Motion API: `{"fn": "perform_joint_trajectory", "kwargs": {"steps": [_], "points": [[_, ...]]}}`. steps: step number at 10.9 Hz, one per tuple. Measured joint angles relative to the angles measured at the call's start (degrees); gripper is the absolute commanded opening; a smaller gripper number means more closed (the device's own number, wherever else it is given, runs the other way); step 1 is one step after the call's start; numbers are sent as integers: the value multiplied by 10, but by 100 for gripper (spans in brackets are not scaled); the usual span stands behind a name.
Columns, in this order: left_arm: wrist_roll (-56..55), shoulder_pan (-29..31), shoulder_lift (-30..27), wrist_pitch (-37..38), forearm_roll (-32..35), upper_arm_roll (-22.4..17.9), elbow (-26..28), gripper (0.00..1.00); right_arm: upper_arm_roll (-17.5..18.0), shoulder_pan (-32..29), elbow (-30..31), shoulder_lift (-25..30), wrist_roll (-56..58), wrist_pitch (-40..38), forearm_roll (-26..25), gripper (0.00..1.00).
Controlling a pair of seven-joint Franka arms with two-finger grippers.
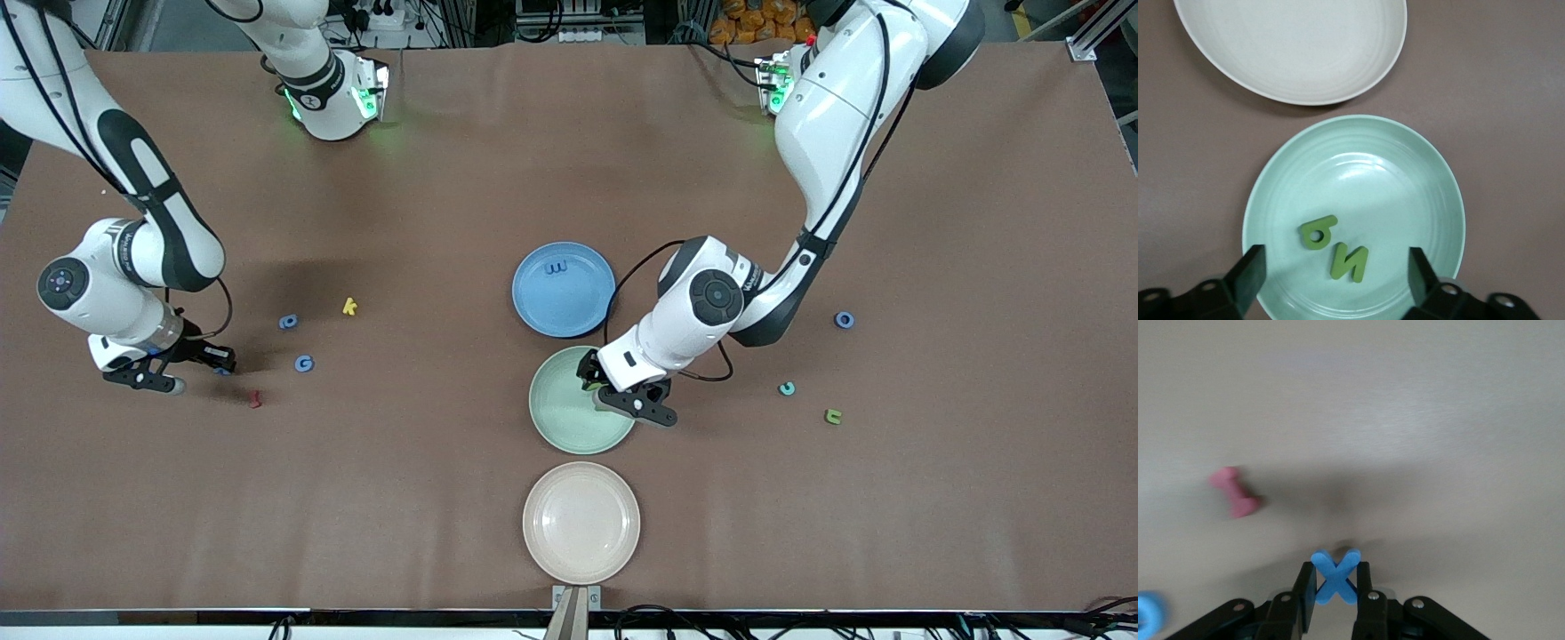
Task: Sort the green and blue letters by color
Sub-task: 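Drop the X on the blue plate while the left gripper returns to letters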
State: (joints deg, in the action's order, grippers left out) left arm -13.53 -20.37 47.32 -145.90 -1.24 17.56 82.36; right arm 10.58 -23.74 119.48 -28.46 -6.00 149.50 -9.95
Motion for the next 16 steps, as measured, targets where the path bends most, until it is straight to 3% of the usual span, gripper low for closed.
{"fn": "perform_joint_trajectory", "kwargs": {"steps": [3,8,13,16], "points": [[0,11,-16,38,45,-18,-1,100,2,80,-1,43,-111,-59,11,10],[23,88,-73,198,86,-23,11,100,3,236,-1,73,-244,-79,132,10],[47,176,-123,192,101,-24,104,100,10,428,-13,72,-404,-79,140,10],[48,220,-145,124,154,-24,166,100,10,512,-43,51,-448,-79,141,15]]}}
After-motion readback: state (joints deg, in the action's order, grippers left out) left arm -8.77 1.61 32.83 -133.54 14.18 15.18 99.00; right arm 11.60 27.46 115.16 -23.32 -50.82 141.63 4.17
